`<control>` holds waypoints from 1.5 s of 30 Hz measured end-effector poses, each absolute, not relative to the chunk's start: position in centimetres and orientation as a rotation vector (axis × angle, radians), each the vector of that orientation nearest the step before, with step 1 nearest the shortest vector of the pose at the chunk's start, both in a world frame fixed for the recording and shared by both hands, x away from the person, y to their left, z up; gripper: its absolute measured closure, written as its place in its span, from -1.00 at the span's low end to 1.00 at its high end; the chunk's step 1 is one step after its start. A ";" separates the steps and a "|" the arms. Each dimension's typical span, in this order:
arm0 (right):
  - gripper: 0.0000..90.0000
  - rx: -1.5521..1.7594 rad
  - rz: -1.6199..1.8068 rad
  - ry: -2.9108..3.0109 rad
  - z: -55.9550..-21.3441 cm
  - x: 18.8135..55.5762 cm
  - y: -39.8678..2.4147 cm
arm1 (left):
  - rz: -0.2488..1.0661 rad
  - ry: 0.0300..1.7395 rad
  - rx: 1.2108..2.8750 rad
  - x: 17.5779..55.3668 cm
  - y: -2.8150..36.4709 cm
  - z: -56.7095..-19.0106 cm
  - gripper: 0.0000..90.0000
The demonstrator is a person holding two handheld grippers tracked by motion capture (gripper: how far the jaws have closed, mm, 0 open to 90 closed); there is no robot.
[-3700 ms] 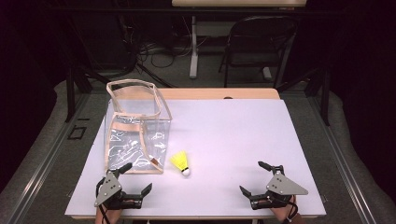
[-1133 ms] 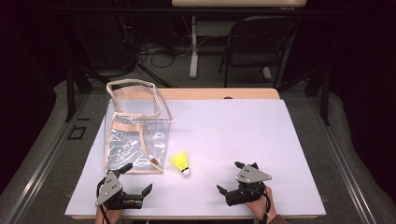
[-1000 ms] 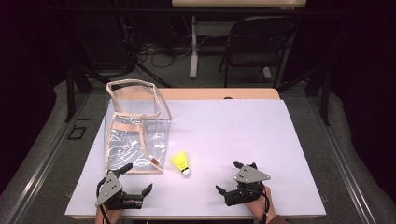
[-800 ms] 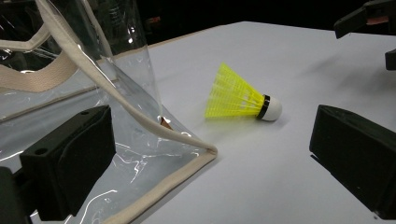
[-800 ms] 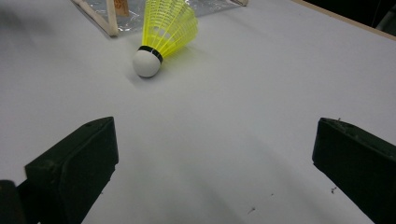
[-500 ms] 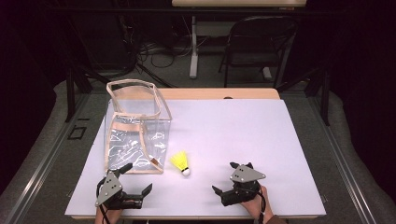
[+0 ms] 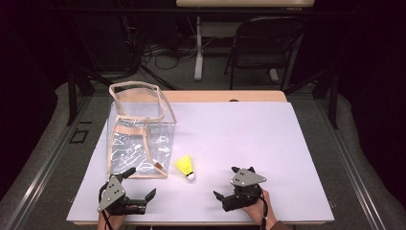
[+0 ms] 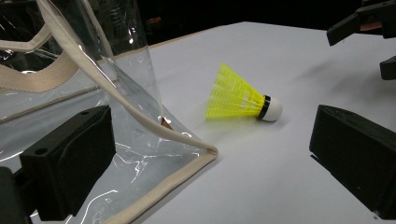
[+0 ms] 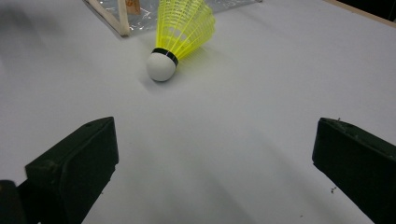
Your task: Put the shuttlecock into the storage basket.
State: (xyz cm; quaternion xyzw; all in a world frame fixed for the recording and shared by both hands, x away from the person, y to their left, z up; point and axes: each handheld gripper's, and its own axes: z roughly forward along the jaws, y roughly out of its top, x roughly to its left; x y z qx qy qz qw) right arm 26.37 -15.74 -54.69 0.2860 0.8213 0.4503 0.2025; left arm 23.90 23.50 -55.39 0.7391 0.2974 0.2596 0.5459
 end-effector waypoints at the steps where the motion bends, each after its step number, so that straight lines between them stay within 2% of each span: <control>1: -1.00 0.797 1.256 2.297 -54.7 26.4 -15.5 | 0.617 0.706 1.752 23.9 23.5 -55.4 -1.00; 45: -1.00 0.824 1.233 2.371 -55.2 27.5 -10.7 | 0.619 0.712 1.749 23.9 23.6 -55.4 -1.00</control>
